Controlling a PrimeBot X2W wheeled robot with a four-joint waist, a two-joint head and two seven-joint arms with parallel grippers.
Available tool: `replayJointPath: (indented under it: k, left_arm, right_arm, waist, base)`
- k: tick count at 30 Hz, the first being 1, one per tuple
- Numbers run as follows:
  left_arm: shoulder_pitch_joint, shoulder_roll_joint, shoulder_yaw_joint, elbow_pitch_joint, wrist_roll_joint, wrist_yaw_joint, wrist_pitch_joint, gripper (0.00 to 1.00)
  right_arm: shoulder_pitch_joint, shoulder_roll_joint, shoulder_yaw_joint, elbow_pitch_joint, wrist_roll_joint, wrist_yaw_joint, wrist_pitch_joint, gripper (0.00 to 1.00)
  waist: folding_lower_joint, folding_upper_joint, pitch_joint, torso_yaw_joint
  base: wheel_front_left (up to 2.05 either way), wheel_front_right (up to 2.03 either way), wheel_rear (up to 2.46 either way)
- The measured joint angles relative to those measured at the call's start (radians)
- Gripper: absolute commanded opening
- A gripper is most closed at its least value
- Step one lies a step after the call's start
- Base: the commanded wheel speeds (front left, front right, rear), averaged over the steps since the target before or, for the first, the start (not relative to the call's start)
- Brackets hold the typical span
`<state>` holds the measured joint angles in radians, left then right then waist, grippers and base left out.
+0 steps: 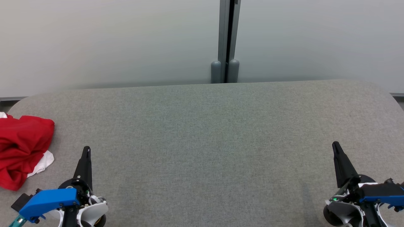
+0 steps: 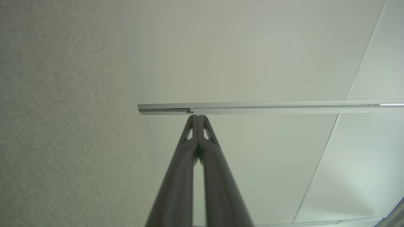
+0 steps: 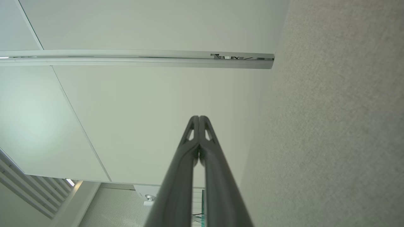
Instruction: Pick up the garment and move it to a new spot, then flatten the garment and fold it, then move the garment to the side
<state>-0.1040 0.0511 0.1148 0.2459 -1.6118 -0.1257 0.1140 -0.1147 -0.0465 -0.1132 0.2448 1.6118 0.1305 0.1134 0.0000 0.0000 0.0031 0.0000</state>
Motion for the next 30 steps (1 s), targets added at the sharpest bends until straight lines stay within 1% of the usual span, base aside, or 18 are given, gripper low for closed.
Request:
replayJointPath:
  k: [30]
  left_arm:
    - [0.000, 0.000, 0.000, 0.000, 0.000, 0.000, 0.000, 0.00]
  right_arm:
    - [0.000, 0.000, 0.000, 0.000, 0.000, 0.000, 0.000, 0.00]
  waist:
    - [0.0000, 0.0000, 0.000, 0.000]
  base:
    - [0.00, 0.00, 0.00]
